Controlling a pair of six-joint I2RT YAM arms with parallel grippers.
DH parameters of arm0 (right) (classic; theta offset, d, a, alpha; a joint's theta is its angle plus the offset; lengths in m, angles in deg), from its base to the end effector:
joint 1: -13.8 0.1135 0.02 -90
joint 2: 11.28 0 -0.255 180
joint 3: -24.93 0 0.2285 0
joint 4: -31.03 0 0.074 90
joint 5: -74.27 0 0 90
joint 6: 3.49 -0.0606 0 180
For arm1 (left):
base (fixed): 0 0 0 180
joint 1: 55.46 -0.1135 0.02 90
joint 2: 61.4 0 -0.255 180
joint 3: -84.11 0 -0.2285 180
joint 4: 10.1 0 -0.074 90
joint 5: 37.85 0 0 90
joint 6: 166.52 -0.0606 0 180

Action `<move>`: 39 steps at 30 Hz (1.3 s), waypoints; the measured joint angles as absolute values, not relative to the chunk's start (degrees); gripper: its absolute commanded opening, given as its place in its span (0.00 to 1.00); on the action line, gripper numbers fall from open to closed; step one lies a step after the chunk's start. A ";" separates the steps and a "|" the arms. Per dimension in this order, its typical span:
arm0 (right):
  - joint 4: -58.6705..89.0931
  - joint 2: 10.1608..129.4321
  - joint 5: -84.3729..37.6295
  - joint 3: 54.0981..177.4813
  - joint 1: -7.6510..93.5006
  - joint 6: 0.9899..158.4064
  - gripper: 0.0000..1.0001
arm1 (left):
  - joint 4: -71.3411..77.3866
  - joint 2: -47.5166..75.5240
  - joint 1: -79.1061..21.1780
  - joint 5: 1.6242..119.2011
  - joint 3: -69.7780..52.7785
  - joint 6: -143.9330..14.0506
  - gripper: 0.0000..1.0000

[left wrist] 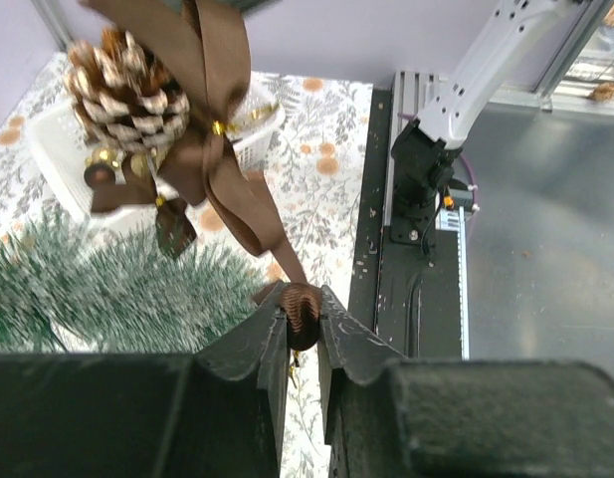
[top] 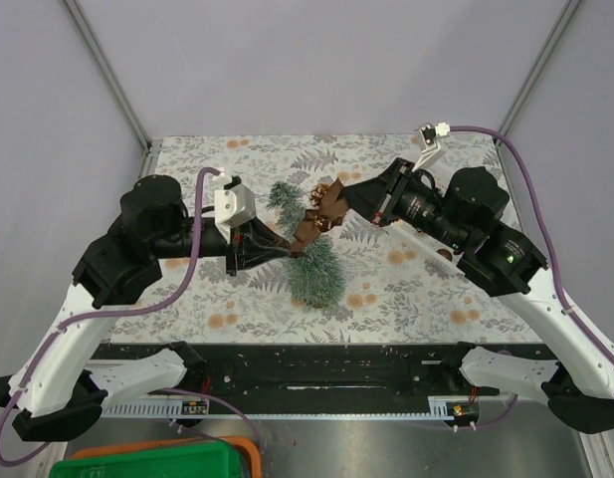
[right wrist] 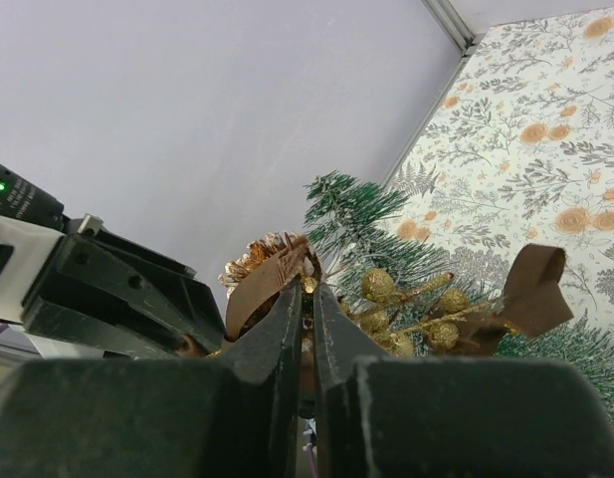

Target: Decorate the small christmas tree

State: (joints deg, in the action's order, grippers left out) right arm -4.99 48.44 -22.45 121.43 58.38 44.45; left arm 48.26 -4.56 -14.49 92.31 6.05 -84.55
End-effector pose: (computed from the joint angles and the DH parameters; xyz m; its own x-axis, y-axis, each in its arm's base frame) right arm 0.1436 0.1515 0.4723 -0.5158 0.4258 -0.7434 -0.5857 0.4580 0.6687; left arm 0.0944 -0.1337 0.4612 -0.0353 0.1720 -0.9845 0.9897 0.1428 -0.0105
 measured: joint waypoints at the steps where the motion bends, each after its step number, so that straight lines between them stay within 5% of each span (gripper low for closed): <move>1: -4.95 48.48 -22.45 121.43 58.38 44.43 0.04 | 48.33 -5.28 -14.47 92.03 5.04 -84.90 0.17; 13: -4.57 48.57 -22.43 118.04 58.38 44.49 0.06 | 48.61 -9.77 -14.49 83.51 -6.24 -89.10 0.07; 24: -4.47 49.60 -22.26 114.20 58.38 45.21 0.32 | 45.62 -12.93 -14.91 73.71 -13.19 -91.83 0.04; 39: -4.62 49.88 -19.74 107.60 58.38 46.04 0.42 | 40.98 -11.54 -15.32 68.84 -17.19 -93.62 0.07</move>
State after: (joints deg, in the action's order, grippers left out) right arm -4.62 49.88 -19.74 107.60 58.38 46.04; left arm 40.98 -11.54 -15.32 68.84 -17.19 -93.62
